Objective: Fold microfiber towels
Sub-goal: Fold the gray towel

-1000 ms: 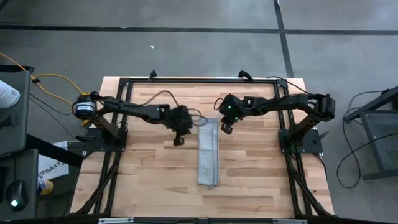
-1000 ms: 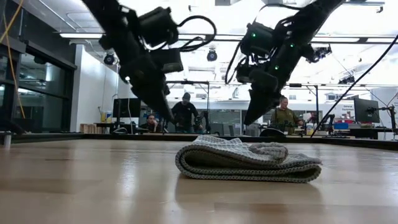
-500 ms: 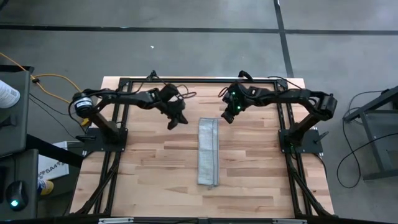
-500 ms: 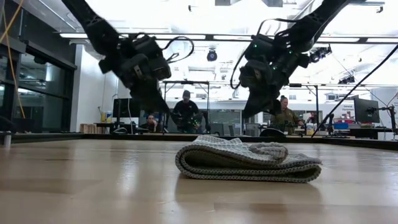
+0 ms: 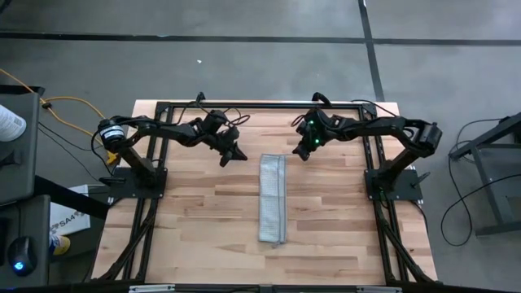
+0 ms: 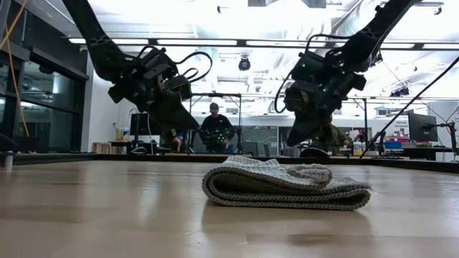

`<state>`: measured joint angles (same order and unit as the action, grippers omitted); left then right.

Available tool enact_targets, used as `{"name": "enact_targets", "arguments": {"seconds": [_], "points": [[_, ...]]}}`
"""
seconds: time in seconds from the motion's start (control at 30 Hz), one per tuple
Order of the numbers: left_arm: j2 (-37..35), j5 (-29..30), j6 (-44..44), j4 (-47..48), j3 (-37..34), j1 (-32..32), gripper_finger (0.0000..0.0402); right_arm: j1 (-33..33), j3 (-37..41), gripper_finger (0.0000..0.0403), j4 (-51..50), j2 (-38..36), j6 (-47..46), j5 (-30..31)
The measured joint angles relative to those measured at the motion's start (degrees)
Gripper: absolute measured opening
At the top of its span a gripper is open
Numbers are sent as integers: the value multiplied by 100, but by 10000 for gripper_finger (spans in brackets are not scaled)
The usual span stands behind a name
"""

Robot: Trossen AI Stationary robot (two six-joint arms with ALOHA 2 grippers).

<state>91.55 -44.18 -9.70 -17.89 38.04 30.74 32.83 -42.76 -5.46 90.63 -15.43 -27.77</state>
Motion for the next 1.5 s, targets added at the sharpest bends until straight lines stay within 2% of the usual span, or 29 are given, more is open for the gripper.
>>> {"name": "enact_targets", "arguments": {"seconds": [0.23, 0.43, 0.6, 0.73, 1.0, 1.13, 1.3, 1.5], "points": [[0, 155, -108, 3, 0, 0, 23, 91, 42, 2, 251, 0, -238, -82], [24, 675, -136, 203, 5, 0, 76, 113, 43, 2, 270, 77, -382, -87], [24, 769, -367, 223, 5, 0, 122, 130, 45, 4, 275, 79, -384, -103], [24, 773, -618, 205, 5, 0, 142, 129, 45, 28, 276, 79, -384, -95], [24, 748, -1106, 79, 9, -11, 148, -28, 45, 103, 277, 79, -476, -20], [117, 741, -1436, -22, 9, -99, 148, -108, 45, 133, 283, 79, -694, 232], [520, 734, -1778, -534, 97, -405, 149, -136, 43, 160, 320, 79, -901, 235], [1033, 769, -1882, -594, 512, -528, 149, -138, 43, 178, 322, 94, -1221, 236]]}}
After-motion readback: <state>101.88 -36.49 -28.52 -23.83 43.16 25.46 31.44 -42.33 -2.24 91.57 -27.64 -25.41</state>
